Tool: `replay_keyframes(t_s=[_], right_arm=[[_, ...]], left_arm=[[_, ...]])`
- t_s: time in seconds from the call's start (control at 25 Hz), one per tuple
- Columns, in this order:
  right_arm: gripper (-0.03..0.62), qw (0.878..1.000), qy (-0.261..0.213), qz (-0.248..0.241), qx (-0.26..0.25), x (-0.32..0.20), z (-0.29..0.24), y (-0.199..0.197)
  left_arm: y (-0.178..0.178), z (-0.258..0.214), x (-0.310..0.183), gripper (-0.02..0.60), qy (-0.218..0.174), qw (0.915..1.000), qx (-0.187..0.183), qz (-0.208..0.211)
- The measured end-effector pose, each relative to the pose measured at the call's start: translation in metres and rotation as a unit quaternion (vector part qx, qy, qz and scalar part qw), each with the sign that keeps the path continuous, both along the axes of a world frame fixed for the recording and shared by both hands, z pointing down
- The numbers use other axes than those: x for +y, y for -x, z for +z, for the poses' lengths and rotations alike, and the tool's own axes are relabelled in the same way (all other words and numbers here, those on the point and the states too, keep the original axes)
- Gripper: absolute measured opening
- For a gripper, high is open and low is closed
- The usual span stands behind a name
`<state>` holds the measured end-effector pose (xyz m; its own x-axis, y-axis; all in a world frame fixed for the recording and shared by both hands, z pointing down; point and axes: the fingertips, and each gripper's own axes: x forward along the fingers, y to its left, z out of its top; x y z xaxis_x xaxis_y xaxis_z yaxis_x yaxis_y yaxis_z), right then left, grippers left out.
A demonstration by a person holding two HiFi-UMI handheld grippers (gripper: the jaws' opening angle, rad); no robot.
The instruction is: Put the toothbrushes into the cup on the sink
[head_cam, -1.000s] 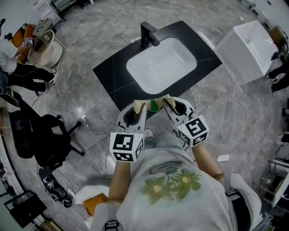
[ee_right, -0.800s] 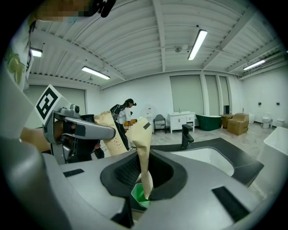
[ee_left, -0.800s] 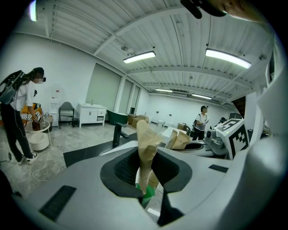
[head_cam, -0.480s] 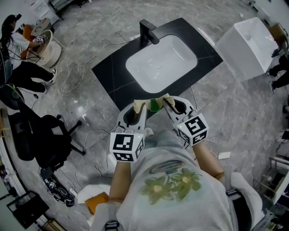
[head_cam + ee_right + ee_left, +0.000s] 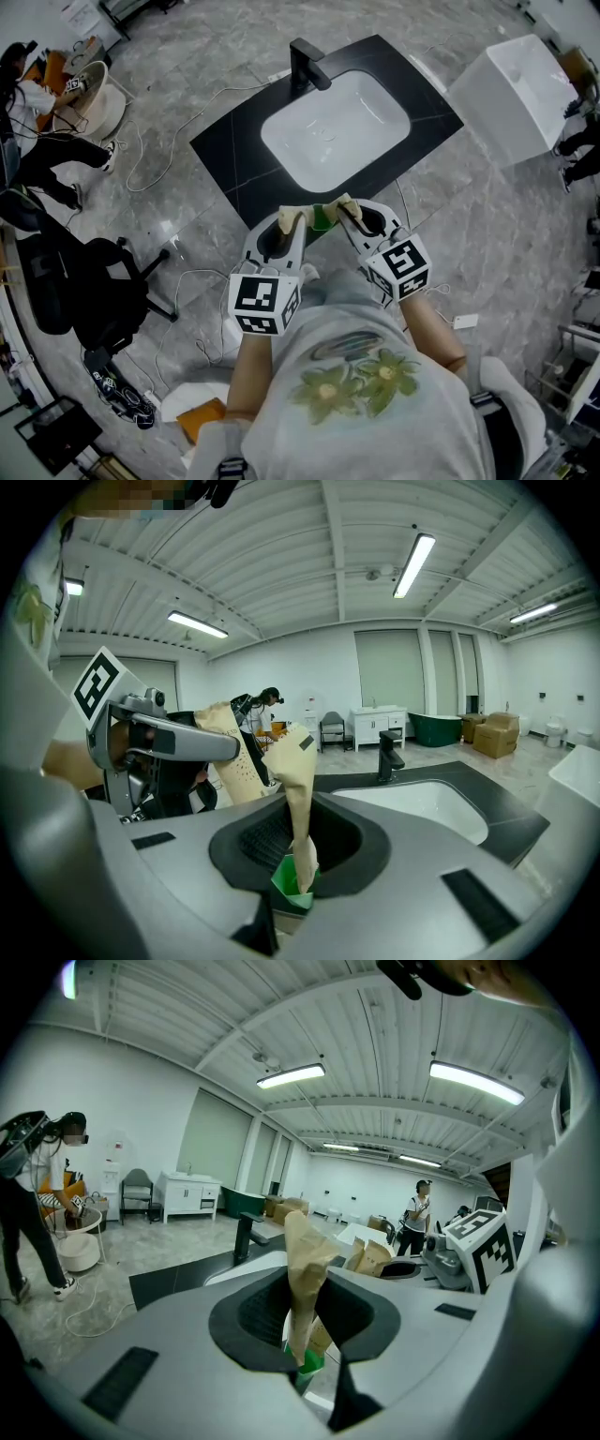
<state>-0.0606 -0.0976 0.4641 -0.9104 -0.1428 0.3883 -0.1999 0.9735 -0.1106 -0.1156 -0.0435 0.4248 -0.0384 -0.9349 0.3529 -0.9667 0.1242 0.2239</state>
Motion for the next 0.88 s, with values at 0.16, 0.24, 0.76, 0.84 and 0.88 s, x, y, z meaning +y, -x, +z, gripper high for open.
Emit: replay_keyframes(t_s=[0.16, 0.24, 0.76, 0.84, 0.88], right_arm=[[0.058, 1.000, 0.003, 0.000, 0.007, 0.001, 0.005, 0.001], [0.058, 1.000, 0.004, 0.000, 0.009, 0.000, 0.007, 0.001], [0.058, 1.000, 0.007, 0.000, 0.022, -0.004, 0.022, 0.005], [0.058, 1.000, 0.008, -0.002, 0.024, -0.003, 0.024, 0.005], [0.058, 1.000, 0.008, -0.003, 0.025, -0.002, 0.025, 0.006]], left_arm=[[0.003, 0.001, 0.000, 0.087, 0.001, 1.0000, 0.001, 0.000], [0.003, 0.001, -0.001, 0.087, 0.001, 1.0000, 0.001, 0.000], [0.003, 0.004, -0.007, 0.087, 0.004, 1.0000, 0.002, 0.005], [0.003, 0.005, -0.007, 0.087, 0.004, 1.0000, 0.002, 0.005], [0.003, 0.005, -0.007, 0.087, 0.005, 1.0000, 0.002, 0.005]])
